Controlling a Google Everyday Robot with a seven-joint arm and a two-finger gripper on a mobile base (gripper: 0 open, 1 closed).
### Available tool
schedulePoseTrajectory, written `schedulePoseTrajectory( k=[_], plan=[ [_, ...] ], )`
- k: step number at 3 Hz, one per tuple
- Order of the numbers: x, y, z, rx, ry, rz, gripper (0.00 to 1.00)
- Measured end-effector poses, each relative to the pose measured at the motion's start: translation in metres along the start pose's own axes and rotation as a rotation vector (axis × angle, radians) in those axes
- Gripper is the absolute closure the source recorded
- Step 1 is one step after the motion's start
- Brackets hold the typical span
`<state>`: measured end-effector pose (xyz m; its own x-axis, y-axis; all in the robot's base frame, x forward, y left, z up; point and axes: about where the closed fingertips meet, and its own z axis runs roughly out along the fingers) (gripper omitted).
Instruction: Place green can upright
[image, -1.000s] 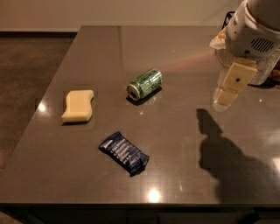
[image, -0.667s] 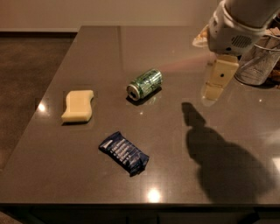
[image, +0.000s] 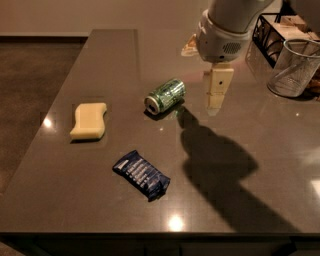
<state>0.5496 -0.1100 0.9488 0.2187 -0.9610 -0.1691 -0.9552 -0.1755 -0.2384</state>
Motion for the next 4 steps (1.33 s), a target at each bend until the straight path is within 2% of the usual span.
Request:
schedulePoseTrajectory(
  k=[2,4],
  plan=[
    [-0.037,-0.025,0.047,-0.057,-0.01,-0.206,0.0],
    [-0.05,-0.03,0.097,-0.14,0.005,-0.322,0.0]
  ],
)
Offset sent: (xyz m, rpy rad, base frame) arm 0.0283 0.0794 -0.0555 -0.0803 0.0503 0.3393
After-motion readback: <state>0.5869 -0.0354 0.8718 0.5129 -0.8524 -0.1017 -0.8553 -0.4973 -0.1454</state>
